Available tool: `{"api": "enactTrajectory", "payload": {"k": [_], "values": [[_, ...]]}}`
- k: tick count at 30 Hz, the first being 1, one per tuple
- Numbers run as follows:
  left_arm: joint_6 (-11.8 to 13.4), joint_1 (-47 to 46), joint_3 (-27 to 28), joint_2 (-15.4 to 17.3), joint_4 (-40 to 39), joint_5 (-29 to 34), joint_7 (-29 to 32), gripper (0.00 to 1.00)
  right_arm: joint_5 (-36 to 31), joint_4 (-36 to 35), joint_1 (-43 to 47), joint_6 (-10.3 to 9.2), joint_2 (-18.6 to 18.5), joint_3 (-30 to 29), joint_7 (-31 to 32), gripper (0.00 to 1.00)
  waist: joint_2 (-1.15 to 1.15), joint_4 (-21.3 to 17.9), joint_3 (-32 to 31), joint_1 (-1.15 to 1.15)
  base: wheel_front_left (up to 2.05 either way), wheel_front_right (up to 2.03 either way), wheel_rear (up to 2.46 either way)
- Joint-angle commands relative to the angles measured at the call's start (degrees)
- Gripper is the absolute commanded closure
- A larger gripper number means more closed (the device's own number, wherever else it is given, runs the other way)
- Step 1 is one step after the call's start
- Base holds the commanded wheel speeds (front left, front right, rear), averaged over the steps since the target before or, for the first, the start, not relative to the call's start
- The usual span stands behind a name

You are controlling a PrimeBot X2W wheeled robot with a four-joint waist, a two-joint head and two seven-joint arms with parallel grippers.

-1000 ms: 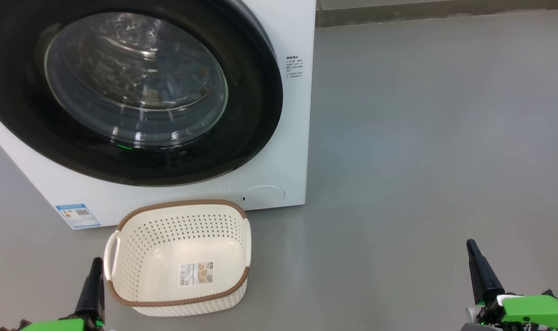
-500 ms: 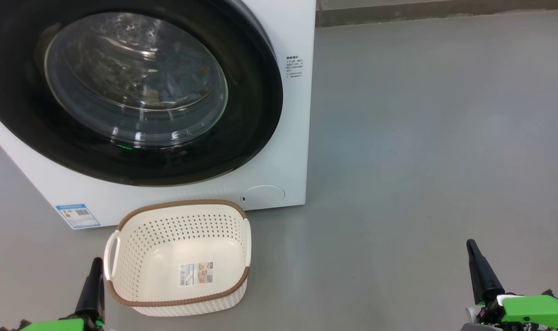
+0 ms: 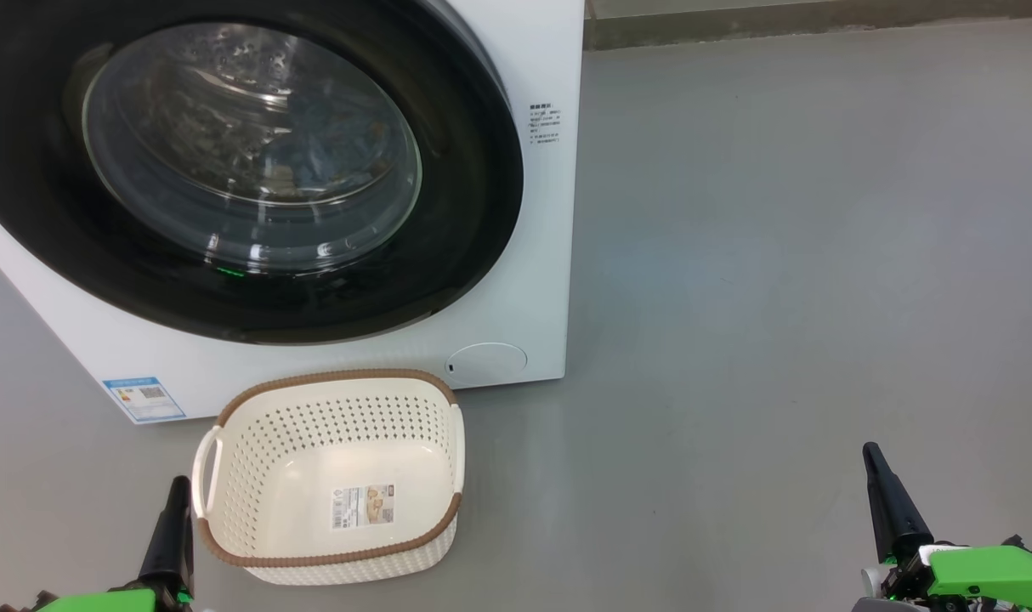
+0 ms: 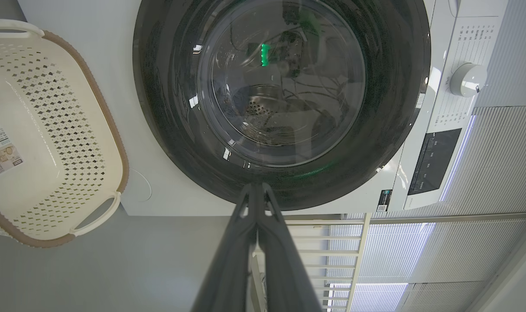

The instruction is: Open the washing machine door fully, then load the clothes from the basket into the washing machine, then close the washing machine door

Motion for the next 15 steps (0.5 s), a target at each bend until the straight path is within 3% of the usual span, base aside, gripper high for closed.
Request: {"api": "enactTrajectory", "payload": {"k": [1,15], "values": [[-0.19,-2.18,1.77,0.94,-1.05,-0.20,0.18,1.00,0.19,-1.59,-2.62,-0.08,-0.30,1.33,0.49,1.00,0.00,0.00,0.00,0.00,0.00,0.00,0.00],[-0.19,-2.18,1.77,0.94,-1.05,-0.21,0.17,1.00,0.19,-1.59,-2.62,-0.08,-0.30,1.33,0.49,1.00,0.00,0.00,0.00,0.00,0.00,0.00,0.00]]}}
